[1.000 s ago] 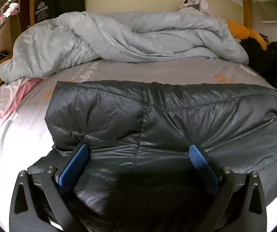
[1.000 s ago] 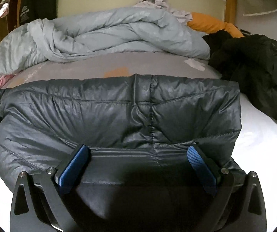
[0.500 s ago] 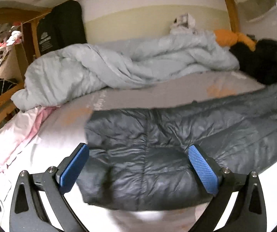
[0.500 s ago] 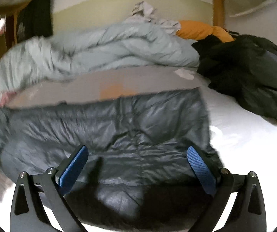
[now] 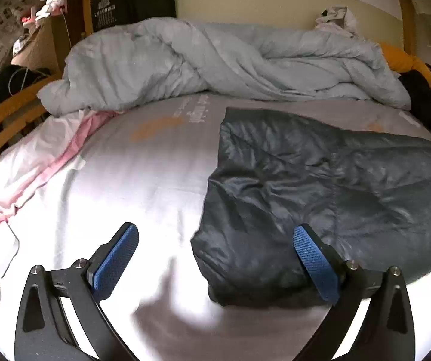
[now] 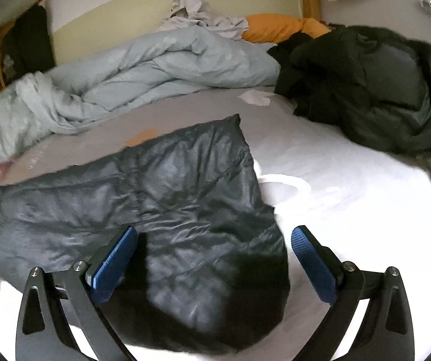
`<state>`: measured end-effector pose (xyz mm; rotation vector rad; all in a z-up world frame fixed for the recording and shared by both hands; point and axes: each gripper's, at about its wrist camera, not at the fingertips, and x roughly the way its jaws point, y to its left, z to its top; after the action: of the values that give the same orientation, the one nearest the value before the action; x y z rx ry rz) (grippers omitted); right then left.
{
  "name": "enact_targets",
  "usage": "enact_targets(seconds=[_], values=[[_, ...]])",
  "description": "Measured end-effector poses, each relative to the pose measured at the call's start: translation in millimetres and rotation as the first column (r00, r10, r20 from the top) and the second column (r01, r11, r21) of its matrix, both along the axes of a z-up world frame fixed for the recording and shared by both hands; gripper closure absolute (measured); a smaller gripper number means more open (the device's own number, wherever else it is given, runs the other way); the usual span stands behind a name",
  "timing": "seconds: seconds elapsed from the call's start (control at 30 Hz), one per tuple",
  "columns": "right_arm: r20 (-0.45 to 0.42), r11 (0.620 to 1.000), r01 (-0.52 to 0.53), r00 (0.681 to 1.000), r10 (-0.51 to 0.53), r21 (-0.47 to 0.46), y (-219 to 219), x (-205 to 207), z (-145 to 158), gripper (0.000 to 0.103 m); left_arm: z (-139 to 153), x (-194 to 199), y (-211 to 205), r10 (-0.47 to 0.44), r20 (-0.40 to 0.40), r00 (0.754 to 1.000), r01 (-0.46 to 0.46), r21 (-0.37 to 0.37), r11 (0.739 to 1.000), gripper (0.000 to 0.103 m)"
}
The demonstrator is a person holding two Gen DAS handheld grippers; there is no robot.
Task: Fold large clothes
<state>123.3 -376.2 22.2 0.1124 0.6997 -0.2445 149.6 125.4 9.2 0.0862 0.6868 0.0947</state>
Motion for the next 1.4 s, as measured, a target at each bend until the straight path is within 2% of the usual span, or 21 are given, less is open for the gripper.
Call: enact_targets(seconds=[0.13,0.33,0.47,0.67,0.83,0.9,1.03,1.13,1.2,1.33,1.4], values=[[-0.005,0.99,0.063,0.998,-0.064,-0.125,0,17,-10,0.0,-11,20,4,0.002,-0.028,1.0,-0.002,-0.012,1.0,0.0],[-0.021,0.993,0.059,0.998,-0.062,-0.107,-5,29,-19,0.0,-23,28,10,-0.014,-0.065,0.998,0.008,-0.081,0.997,0.0],[-0.022,0.997,0.065,0.998,-0.065,-0.039,-14,26,-20,0.0,-14,22,10,-0.008,-0.028,1.0,0.006,-0.079,0.997,0.002],[0.054,0.995,0.063,0.997,-0.059,-0.078,-4,4,5,0.0,19,-1,5,-0.054,0.066,0.996,0.064,-0.153,0.986,0.003],[0.127,1.0,0.024,0.992,-0.022,-0.018,3,-26,29,0.0,47,-30,-5,-0.105,0.155,0.982,0.129,-0.154,0.98,0.003],[0.15,1.0,-0.001,0.989,0.001,0.002,7,-38,39,0.0,53,-40,-8,-0.119,0.164,0.979,0.147,-0.164,0.975,0.003],[0.197,1.0,-0.029,0.98,0.028,0.0,19,-55,50,0.0,53,-49,-11,-0.14,0.134,0.981,0.167,-0.22,0.961,0.002],[0.197,0.999,-0.041,0.98,0.036,0.021,27,-68,48,0.0,52,-49,-13,-0.135,0.114,0.984,0.159,-0.234,0.959,0.002],[0.185,0.996,-0.051,0.982,0.037,0.071,30,-77,41,0.0,49,-53,-15,-0.135,0.106,0.985,0.158,-0.257,0.953,0.002],[0.16,0.983,-0.072,0.986,0.045,0.168,36,-90,29,0.0,44,-61,-25,-0.19,0.075,0.979,0.205,-0.32,0.925,0.002],[0.151,0.976,-0.057,0.988,0.025,0.208,39,-96,23,0.0,42,-68,-27,-0.185,0.083,0.979,0.202,-0.314,0.928,0.002]])
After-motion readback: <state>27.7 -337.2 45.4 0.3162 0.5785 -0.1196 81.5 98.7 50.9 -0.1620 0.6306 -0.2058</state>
